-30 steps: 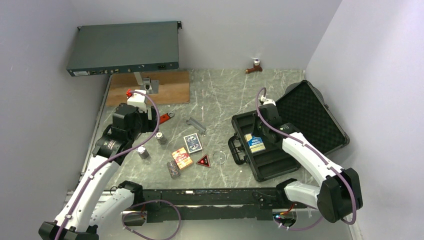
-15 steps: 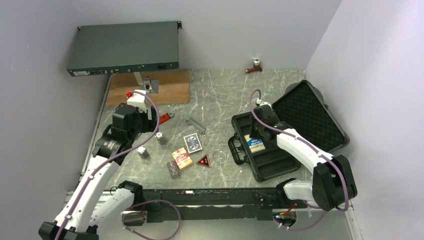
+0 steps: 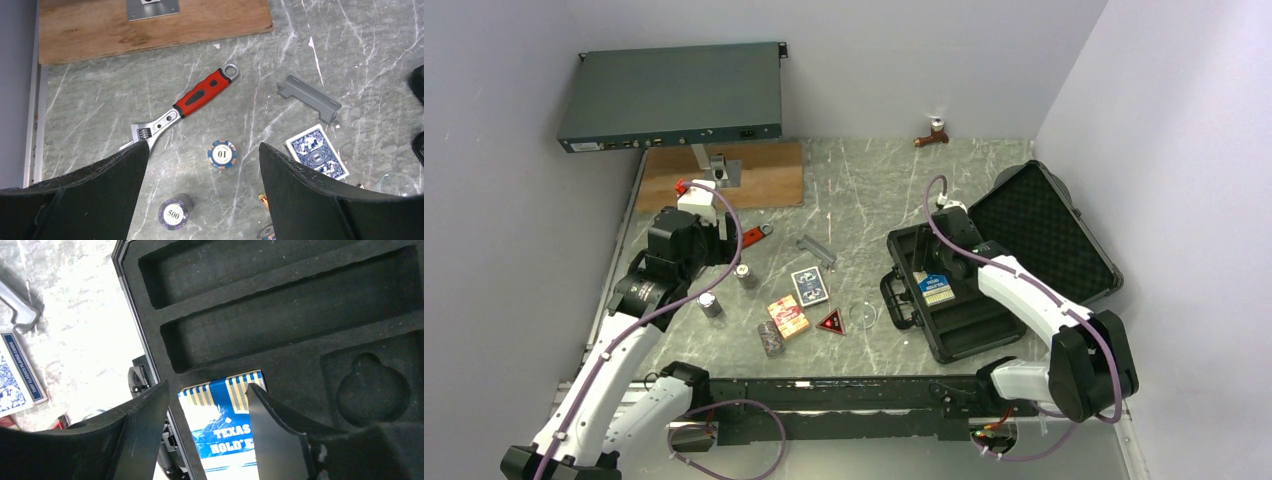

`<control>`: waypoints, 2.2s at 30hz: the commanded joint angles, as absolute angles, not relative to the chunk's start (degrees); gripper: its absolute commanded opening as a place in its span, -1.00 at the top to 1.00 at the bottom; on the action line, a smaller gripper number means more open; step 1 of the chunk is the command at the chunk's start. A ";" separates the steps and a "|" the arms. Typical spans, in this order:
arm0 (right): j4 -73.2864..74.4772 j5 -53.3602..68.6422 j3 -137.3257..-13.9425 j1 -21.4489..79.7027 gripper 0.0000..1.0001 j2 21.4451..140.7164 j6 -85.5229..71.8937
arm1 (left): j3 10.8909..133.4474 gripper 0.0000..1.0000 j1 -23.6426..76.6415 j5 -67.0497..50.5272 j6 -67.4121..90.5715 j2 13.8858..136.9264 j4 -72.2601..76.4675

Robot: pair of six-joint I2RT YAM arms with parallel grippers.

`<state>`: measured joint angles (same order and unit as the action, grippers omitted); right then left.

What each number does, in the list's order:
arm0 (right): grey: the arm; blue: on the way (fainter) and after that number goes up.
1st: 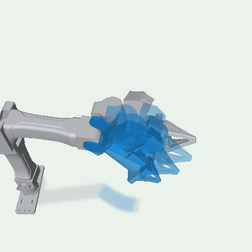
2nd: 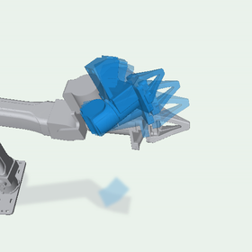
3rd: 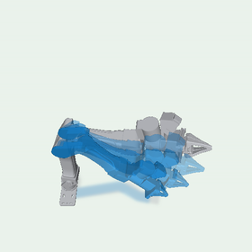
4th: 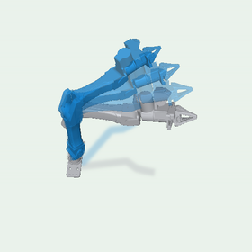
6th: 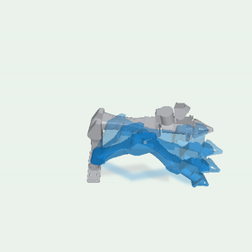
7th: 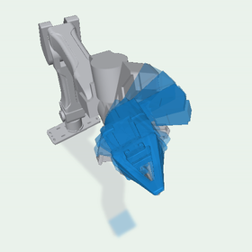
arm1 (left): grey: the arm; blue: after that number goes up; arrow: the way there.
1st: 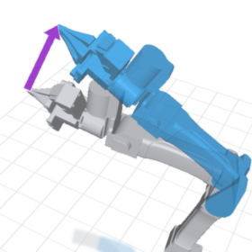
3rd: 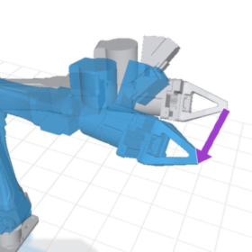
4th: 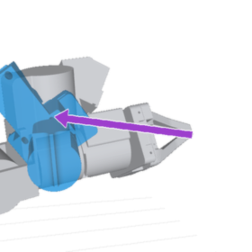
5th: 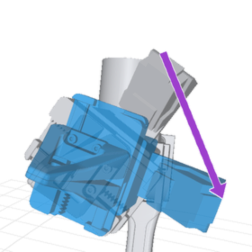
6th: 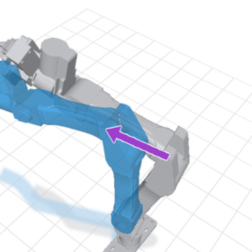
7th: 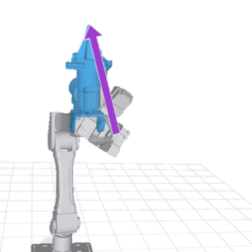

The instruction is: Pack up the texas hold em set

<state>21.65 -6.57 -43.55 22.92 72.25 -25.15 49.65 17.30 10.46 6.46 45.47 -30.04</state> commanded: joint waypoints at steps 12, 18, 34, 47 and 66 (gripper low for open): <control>21.36 -0.42 -58.72 22.49 -0.33 83.11 -14.47 | 51.67 -0.75 17.49 11.00 6.24 45.08 -29.69; 22.90 4.97 -66.09 22.48 -0.47 89.49 -10.73 | 51.59 -0.75 17.49 11.38 6.17 44.83 -29.57; 22.42 4.78 -67.68 24.78 -0.41 99.68 -8.08 | 51.77 -0.75 17.49 11.23 6.15 44.71 -29.75; 22.75 2.30 -72.32 28.91 0.75 106.01 -5.79 | 51.83 -0.75 17.49 11.23 6.10 44.76 -29.75; 20.98 11.12 -94.00 31.15 0.87 120.19 -9.81 | 51.67 -0.75 17.49 11.74 6.06 44.80 -29.67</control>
<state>26.28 4.71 -88.66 29.85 117.82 -8.19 49.65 17.30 10.70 6.44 45.47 -30.30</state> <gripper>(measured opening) 0.219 0.874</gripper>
